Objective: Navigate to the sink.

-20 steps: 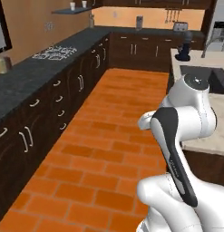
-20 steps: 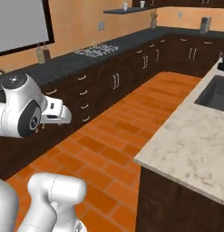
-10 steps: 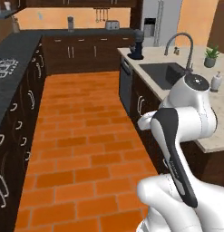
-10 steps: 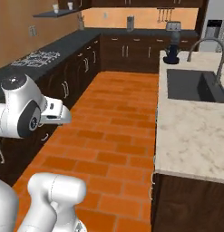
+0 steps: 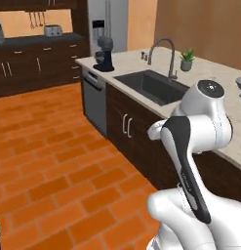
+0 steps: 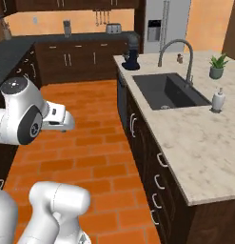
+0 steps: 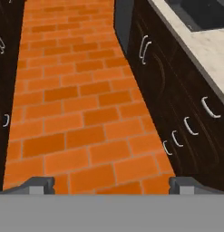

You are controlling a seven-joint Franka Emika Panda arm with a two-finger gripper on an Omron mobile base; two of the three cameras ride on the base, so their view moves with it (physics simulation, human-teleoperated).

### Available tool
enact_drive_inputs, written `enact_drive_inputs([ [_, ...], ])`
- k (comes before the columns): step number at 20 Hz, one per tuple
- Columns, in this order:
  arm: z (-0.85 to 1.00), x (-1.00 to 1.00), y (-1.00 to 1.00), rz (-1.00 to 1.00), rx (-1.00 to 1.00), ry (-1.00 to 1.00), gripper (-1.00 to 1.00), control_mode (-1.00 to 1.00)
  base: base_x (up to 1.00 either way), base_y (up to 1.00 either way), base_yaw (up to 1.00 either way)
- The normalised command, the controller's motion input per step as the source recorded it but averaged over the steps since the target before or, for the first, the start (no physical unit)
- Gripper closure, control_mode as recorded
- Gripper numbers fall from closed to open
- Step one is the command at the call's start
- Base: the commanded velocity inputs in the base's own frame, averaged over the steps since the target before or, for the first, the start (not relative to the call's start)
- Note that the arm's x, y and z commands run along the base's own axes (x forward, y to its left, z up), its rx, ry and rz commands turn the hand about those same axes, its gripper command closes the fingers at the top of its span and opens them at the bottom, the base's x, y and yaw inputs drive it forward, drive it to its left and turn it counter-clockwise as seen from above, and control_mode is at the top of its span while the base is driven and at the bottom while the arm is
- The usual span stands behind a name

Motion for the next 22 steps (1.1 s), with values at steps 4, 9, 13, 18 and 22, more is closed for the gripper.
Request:
enact_drive_inputs([
  [4, 0.0, 0.0, 0.0, 0.0, 0.0, 0.0, -1.0, 1.0, 0.97, 0.64, -0.52],
  [9, 0.0, 0.0, 0.0, 0.0, 0.0, 0.0, -1.0, 1.0, 0.88, 0.74, -0.58],
  [13, 0.0, 0.0, 0.0, 0.0, 0.0, 0.0, -1.0, 1.0, 0.69, 0.81, -0.6],
  [18, 0.0, 0.0, 0.0, 0.0, 0.0, 0.0, -1.0, 1.0, 0.44, 0.97, -0.55],
  [22, 0.0, 0.0, 0.0, 0.0, 0.0, 0.0, -1.0, 1.0, 0.3, 1.0, -0.55],
])
